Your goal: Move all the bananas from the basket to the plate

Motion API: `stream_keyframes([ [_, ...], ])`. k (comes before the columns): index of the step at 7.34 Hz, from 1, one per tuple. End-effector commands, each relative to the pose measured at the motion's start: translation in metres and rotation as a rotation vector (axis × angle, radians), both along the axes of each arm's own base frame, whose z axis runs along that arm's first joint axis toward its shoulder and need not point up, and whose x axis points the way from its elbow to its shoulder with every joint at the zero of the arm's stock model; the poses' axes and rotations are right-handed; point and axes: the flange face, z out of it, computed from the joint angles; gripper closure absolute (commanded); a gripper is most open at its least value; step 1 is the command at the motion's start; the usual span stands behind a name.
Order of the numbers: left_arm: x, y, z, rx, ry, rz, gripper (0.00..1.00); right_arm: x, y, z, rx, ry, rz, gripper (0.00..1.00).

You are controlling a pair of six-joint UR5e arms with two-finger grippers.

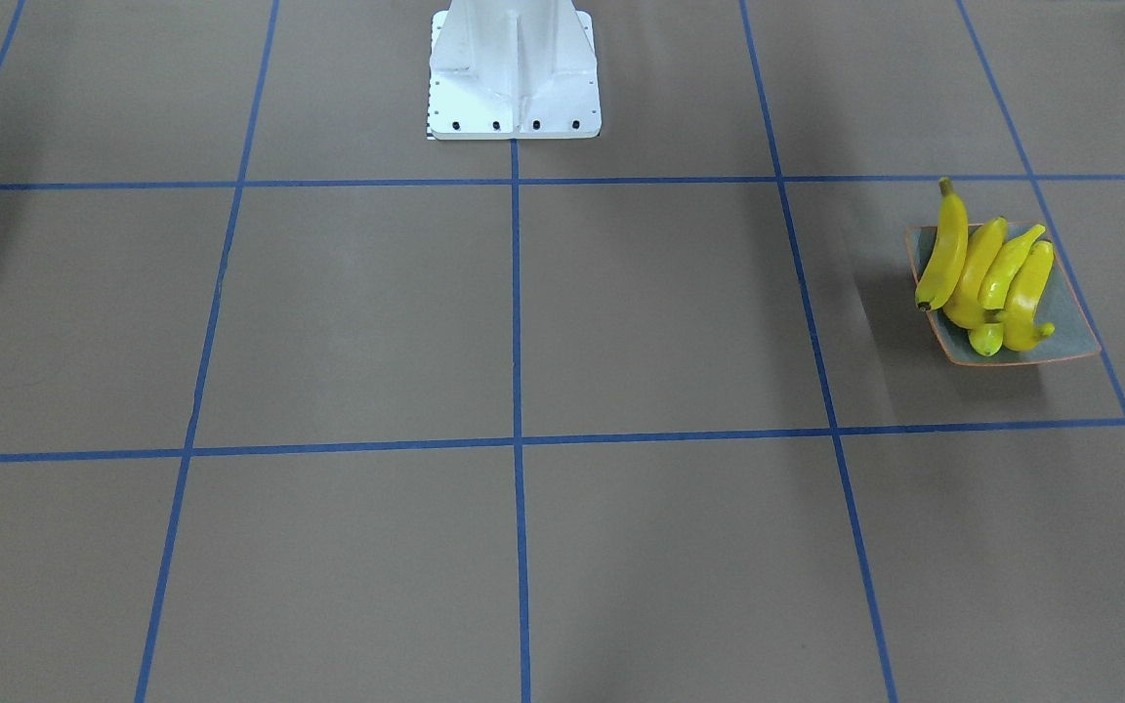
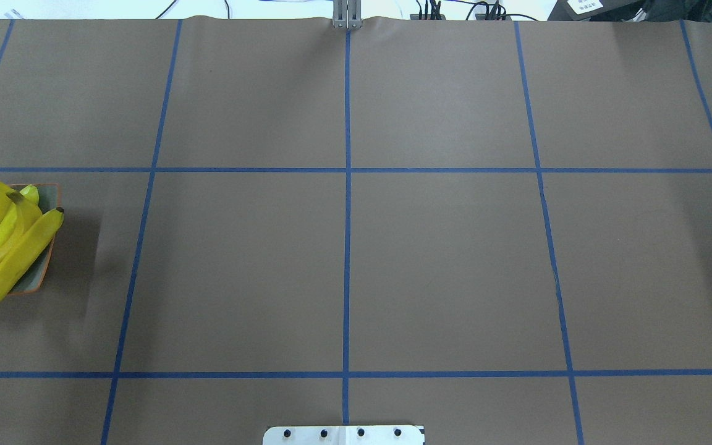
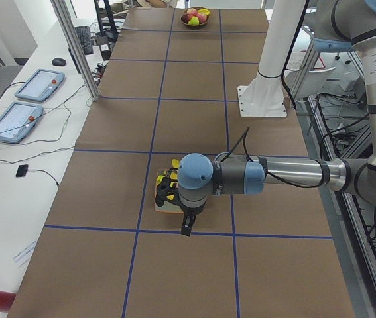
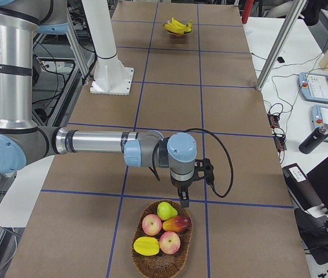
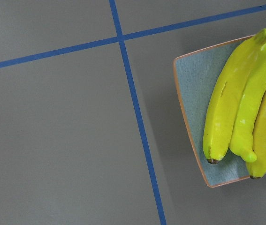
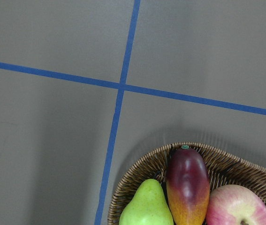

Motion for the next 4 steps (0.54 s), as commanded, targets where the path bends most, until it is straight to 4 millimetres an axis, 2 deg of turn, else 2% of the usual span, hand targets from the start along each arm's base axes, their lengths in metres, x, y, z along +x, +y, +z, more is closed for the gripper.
stream_keyframes([
  [1,-0.002,0.001,-0.003,0.006,-0.008,-0.004,0.00,0.004,0.006,-0.028,-0.035,0.006,0.017,0.00],
  [3,-0.002,0.002,-0.001,0.000,-0.011,-0.005,0.00,0.003,0.019,-0.018,-0.069,0.003,0.033,0.00],
  [4,-0.002,0.002,-0.002,0.000,-0.011,-0.007,0.00,0.002,0.015,-0.026,-0.101,-0.001,0.088,0.00],
])
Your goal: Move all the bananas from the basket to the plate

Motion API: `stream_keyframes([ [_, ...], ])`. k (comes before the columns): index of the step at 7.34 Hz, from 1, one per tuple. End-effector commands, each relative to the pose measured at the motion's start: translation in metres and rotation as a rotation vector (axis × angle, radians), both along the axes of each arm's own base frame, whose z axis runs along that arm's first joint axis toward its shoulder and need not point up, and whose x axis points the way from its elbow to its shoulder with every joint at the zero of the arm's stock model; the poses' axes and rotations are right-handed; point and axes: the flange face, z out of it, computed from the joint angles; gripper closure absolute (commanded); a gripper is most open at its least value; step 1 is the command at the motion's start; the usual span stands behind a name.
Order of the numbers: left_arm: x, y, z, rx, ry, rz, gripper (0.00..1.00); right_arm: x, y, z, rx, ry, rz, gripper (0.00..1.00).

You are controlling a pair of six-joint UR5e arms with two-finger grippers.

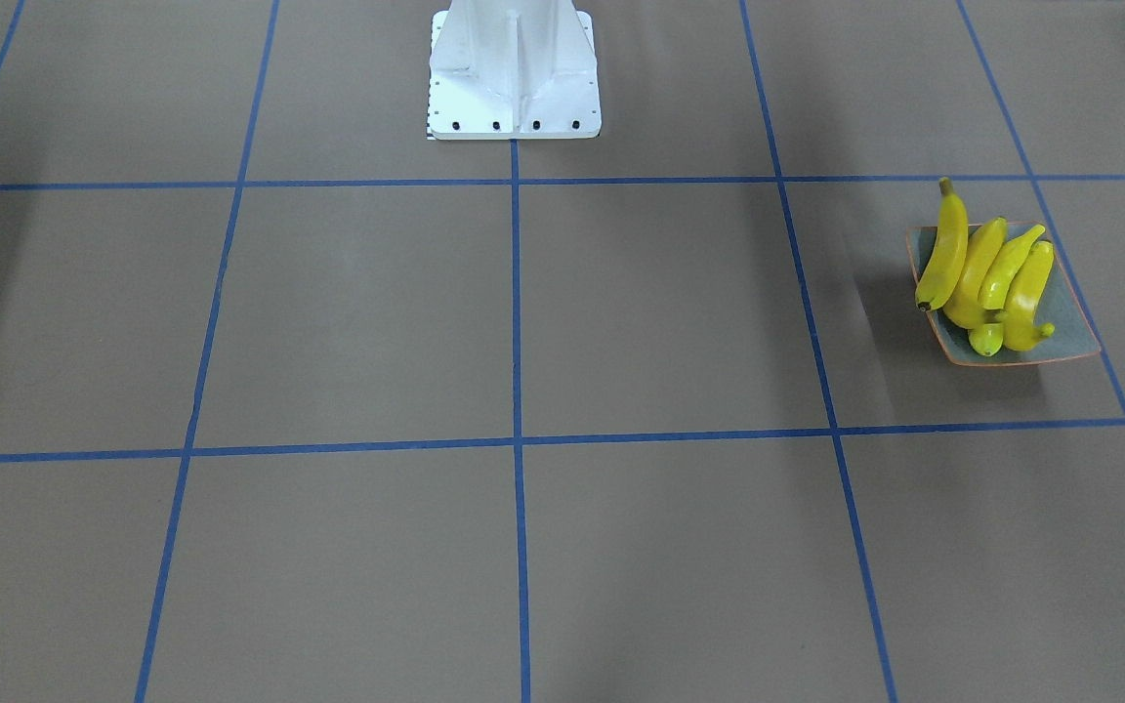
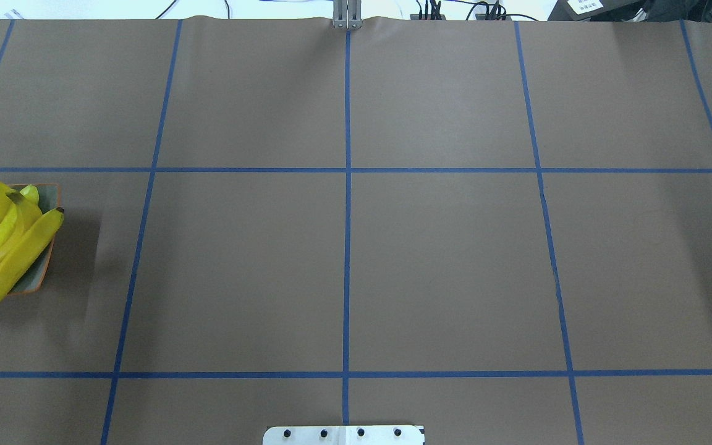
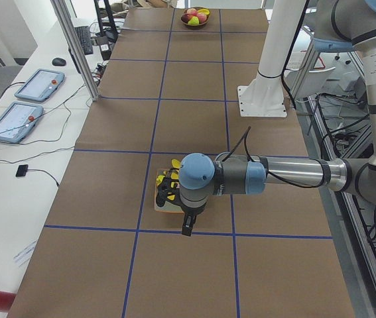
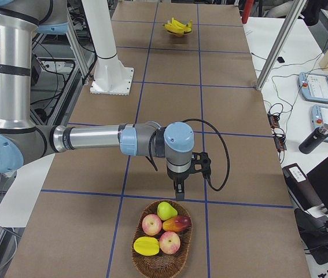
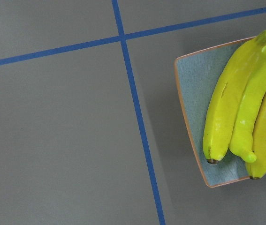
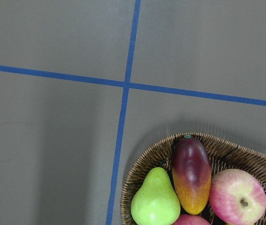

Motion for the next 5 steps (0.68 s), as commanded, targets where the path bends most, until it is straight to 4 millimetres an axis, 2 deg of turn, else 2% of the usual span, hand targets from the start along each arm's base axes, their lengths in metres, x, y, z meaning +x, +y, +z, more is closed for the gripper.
stream_keyframes([
  [1,0.000,0.010,0.007,-0.020,0.000,-0.001,0.00,-0.002,0.000,-0.005,-0.038,-0.005,0.052,0.00],
  [4,0.001,0.015,0.007,-0.023,0.000,-0.001,0.00,-0.003,0.000,-0.007,-0.039,-0.011,0.052,0.00],
  [5,0.002,0.026,0.017,-0.049,0.001,0.000,0.00,-0.003,0.000,-0.006,-0.039,-0.011,0.051,0.00],
])
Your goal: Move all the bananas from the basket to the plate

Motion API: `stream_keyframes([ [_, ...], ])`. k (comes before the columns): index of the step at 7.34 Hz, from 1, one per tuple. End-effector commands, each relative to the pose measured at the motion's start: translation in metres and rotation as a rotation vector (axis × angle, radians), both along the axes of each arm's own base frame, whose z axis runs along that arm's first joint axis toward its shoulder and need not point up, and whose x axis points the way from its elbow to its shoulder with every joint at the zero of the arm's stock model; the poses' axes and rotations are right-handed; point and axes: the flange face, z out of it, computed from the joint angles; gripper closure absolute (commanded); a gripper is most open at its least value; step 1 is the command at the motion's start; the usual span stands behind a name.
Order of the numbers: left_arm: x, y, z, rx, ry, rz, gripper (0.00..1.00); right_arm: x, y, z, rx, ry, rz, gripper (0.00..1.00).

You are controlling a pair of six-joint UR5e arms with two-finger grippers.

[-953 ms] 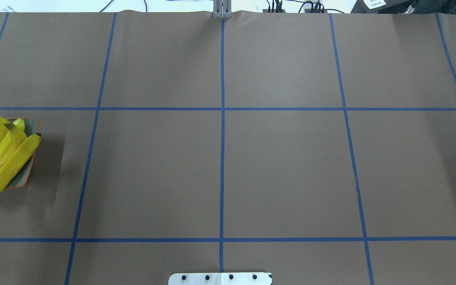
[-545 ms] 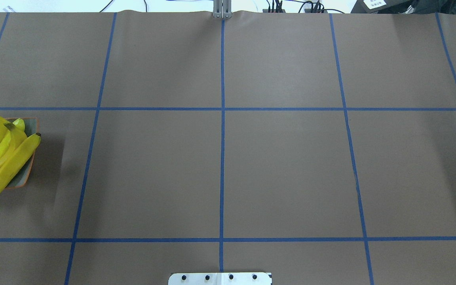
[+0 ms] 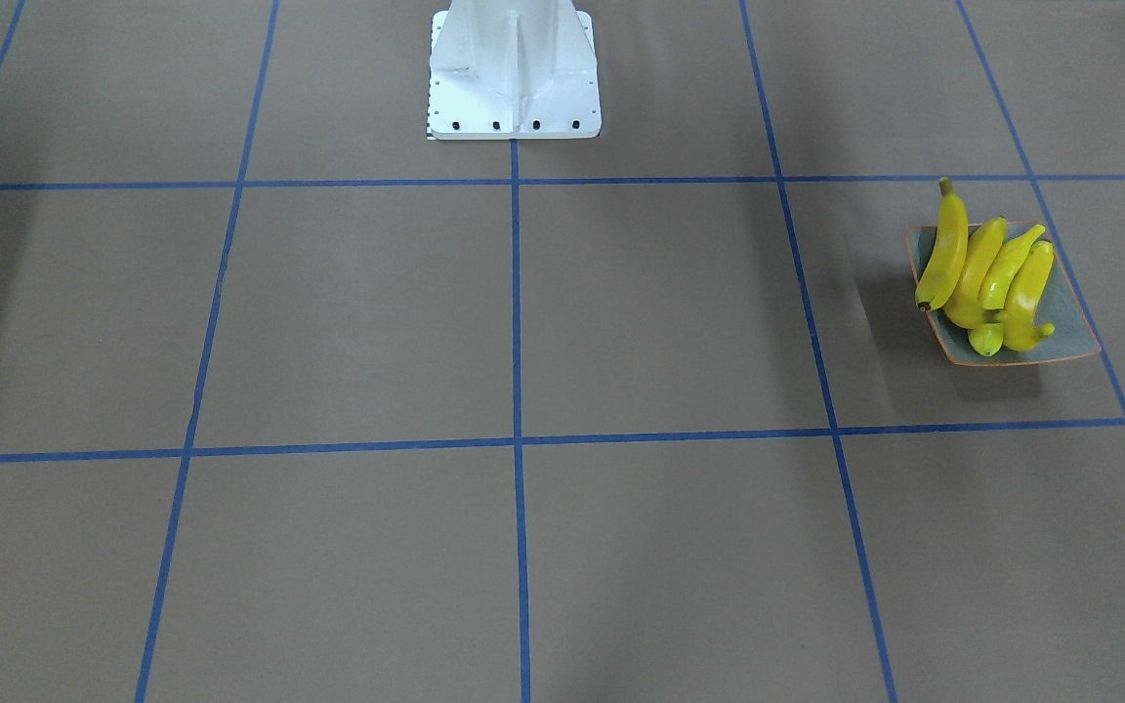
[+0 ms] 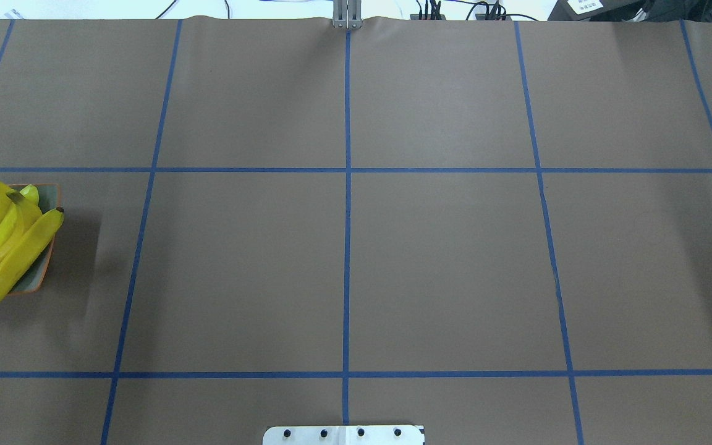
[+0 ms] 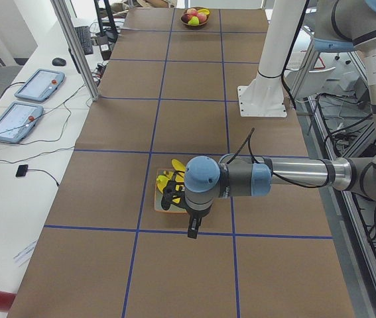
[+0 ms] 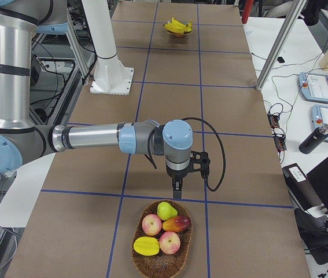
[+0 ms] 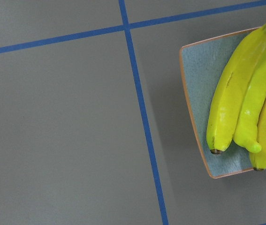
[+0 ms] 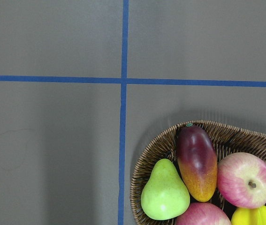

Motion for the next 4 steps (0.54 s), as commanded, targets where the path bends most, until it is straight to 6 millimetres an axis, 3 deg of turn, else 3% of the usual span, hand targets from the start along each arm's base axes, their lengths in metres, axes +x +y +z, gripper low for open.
stream_keyframes([
  [1,0.001,0.012,0.011,-0.031,0.001,0.001,0.00,0.000,0.000,0.000,0.000,0.000,0.000,0.00],
  [4,-0.004,0.029,0.039,-0.090,-0.110,0.017,0.00,0.000,-0.001,-0.007,0.014,-0.001,0.000,0.00],
])
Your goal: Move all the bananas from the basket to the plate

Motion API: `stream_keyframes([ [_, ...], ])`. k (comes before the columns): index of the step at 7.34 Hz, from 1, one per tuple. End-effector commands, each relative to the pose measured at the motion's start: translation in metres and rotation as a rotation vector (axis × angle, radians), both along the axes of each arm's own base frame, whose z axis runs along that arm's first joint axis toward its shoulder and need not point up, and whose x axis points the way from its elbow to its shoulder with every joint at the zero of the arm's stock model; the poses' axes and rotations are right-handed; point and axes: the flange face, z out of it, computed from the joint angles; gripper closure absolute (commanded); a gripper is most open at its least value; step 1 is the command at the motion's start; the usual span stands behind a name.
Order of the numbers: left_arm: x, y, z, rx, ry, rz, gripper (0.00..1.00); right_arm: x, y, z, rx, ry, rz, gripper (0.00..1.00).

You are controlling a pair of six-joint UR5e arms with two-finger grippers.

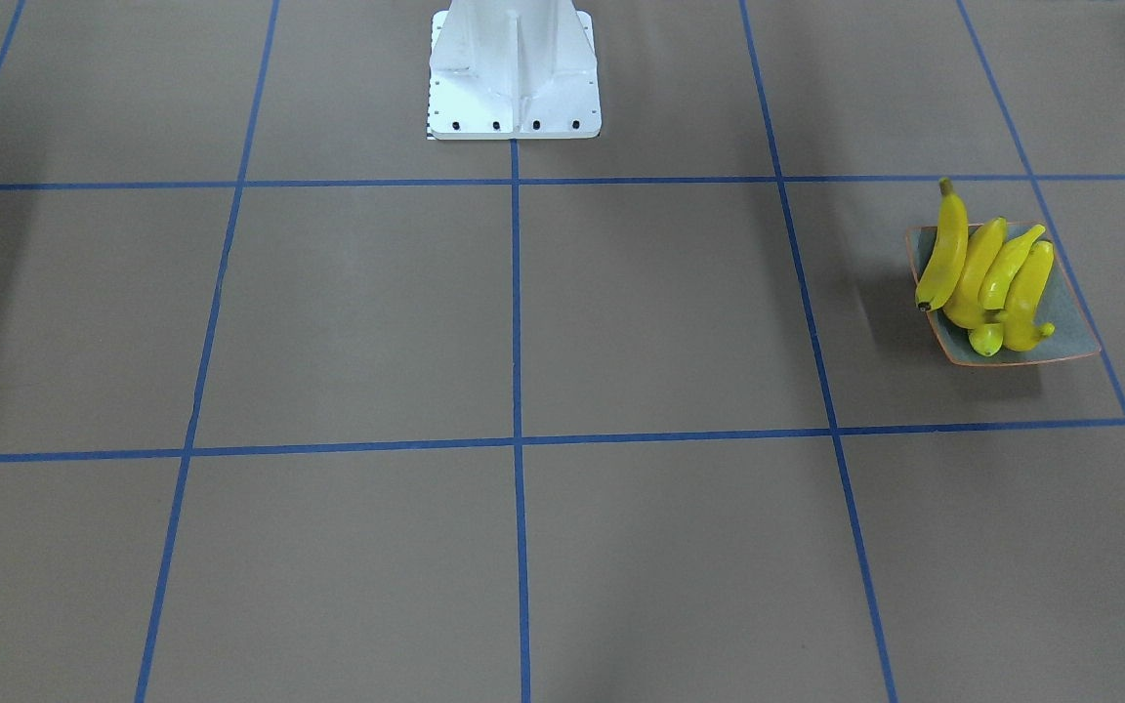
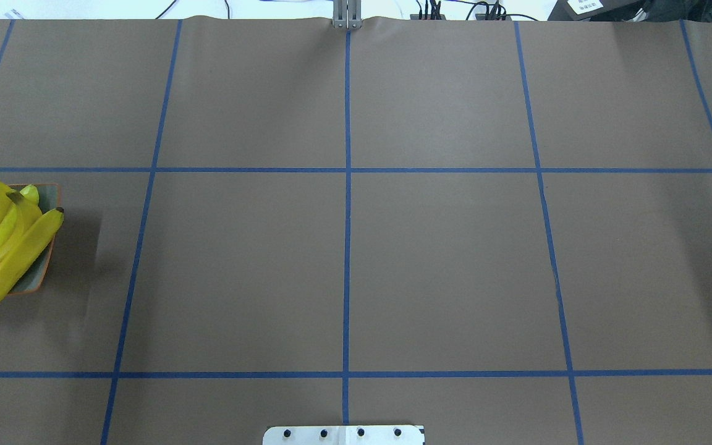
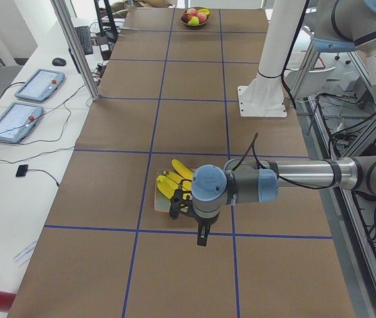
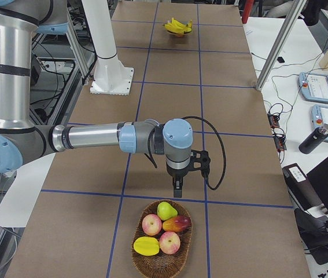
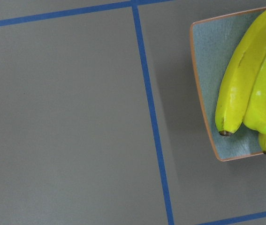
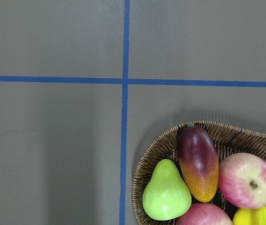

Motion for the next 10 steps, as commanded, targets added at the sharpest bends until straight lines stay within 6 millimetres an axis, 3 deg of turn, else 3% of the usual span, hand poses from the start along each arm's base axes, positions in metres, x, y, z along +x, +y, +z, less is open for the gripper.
stream_keyframes([
  [1,-0.006,0.007,0.016,-0.030,-0.087,0.012,0.00,0.001,-0.001,-0.001,0.002,0.006,0.001,0.00],
  [4,-0.003,-0.003,-0.001,0.015,-0.053,0.008,0.00,0.000,-0.005,-0.001,0.001,0.001,0.002,0.00],
  [6,-0.001,-0.013,-0.041,0.094,-0.019,0.004,0.00,0.000,0.000,0.007,-0.018,0.000,0.003,0.00],
  [10,-0.001,-0.013,-0.044,0.098,-0.021,0.003,0.00,0.001,-0.001,0.002,0.005,0.011,-0.007,0.00],
])
